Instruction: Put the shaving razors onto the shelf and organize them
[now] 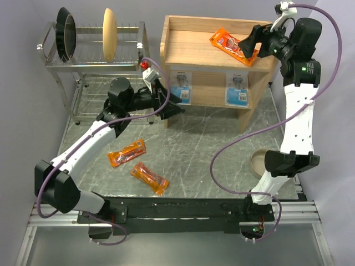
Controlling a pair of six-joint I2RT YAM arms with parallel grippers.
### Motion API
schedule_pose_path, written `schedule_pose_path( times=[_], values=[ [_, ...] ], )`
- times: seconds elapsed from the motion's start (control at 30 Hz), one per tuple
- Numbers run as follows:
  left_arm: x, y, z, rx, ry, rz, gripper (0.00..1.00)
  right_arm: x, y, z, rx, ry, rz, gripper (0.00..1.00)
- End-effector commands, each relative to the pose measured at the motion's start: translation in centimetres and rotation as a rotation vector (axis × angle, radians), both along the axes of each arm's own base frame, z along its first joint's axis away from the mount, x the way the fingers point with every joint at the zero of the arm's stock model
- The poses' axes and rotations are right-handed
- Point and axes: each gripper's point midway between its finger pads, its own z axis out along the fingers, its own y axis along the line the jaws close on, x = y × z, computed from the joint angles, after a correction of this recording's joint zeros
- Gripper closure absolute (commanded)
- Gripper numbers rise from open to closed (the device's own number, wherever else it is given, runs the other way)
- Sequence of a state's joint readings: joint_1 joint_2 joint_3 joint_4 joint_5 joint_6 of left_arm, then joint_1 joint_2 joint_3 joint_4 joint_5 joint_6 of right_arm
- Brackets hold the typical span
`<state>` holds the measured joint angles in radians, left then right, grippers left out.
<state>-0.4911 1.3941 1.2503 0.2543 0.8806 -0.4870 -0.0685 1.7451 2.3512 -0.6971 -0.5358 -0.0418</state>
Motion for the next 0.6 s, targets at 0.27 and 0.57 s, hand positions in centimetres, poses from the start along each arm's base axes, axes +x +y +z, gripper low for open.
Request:
schedule_pose_path(
  times=[0.27,0.57],
  values=[
    [1.0,0.0,0.8,-0.031,-0.026,0.021,0.26,-1.1,-0.1,-4.1,-0.101,0.172,-0.076,0.12],
    [0.5,1.0,1.0,-0.045,-0.023,0.039,0.26,-1.5,0.1,-5.5,-0.114,0.223,-0.182,0.41]
  ],
)
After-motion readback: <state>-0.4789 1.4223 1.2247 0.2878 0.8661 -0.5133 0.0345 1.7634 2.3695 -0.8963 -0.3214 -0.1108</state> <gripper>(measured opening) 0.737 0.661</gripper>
